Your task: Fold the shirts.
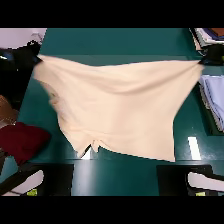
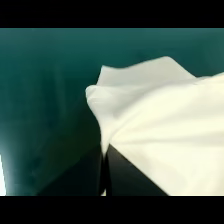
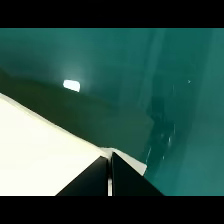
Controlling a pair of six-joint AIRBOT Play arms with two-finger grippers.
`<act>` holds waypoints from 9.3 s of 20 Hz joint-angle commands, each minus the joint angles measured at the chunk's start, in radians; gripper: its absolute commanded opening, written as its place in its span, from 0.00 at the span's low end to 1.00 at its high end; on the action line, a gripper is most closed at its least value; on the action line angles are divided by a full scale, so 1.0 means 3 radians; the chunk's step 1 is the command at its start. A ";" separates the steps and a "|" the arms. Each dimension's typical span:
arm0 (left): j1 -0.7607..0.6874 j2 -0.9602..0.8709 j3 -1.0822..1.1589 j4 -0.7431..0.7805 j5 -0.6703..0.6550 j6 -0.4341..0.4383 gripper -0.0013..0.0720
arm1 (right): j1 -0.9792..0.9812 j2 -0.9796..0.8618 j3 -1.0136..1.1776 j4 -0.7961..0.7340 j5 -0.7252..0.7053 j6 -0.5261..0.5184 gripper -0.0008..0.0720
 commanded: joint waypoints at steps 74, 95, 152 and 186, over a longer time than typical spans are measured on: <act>0.0429 0.1230 0.2378 -0.0161 -0.0290 -0.0427 0.05 | -0.0390 0.1691 0.0624 0.0462 -0.0615 -0.0343 0.03; -0.0337 -0.0852 0.0189 -0.0052 0.0158 -0.0226 0.05 | -0.0216 -0.0669 -0.0018 -0.0001 -0.0072 -0.0189 0.03; -0.0530 0.0685 -0.3265 -0.0351 0.0487 -0.0696 0.21 | -0.0273 0.0655 -0.2148 0.0343 -0.0604 -0.0206 0.57; -0.0530 0.2024 -0.2539 0.0100 -0.1659 -0.0942 0.05 | -0.1123 0.2478 -0.3791 -0.0198 0.0393 -0.0383 0.03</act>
